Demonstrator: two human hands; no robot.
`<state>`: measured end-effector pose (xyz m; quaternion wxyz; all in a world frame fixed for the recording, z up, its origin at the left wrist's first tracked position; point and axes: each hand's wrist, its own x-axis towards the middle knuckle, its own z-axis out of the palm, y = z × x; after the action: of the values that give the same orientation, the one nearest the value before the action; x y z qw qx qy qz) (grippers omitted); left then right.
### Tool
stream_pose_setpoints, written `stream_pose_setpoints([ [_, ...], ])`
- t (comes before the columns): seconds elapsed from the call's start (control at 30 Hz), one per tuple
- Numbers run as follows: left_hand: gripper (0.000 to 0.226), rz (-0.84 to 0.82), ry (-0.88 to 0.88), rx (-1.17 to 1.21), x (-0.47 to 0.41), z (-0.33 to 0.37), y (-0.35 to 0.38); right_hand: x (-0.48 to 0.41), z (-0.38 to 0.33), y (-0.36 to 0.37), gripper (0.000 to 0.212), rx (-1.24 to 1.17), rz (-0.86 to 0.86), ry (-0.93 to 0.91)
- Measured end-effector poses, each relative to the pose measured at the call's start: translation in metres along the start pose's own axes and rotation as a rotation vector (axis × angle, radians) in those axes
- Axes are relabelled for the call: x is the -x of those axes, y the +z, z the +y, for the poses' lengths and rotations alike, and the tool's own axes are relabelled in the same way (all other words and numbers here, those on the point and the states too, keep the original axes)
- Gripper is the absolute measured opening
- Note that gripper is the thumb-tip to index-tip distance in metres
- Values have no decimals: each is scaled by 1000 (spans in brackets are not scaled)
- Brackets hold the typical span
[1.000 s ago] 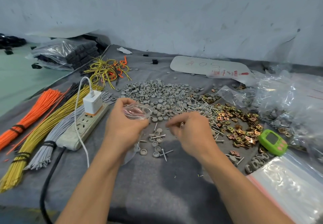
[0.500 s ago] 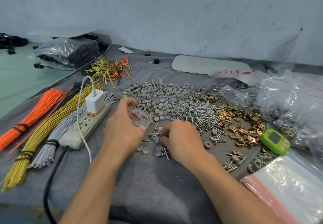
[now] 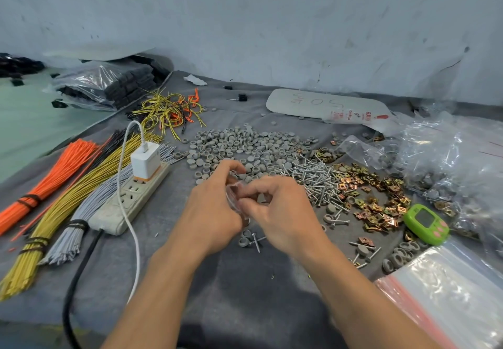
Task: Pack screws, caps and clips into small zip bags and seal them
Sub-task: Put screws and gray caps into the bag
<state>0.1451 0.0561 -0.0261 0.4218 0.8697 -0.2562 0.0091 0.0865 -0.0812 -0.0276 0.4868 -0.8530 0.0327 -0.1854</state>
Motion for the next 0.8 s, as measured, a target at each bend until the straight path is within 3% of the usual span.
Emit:
stream_pose_setpoints([
  [0.13,62,71,4,94,0,-3,-3,-2,1,0,25,-80,84,-33],
  [0.27,65,206,-58,254,-2,-5,-8,-3,10,-12,23,-58,244,86],
  [0.4,66,318,-104,490,-6,-10,-12,-3,17,-12,28,202,46,211],
  [0.5,65,383,-122,585,-8,-14,-14,-1,17,-1,28,375,-87,176],
  [0.67,65,411,-87,565,-9,-14,-16,-2,17,13,33,569,-175,132],
  [0.8,64,423,-79,457,-6,-13,-15,-5,19,16,19,586,-166,132],
])
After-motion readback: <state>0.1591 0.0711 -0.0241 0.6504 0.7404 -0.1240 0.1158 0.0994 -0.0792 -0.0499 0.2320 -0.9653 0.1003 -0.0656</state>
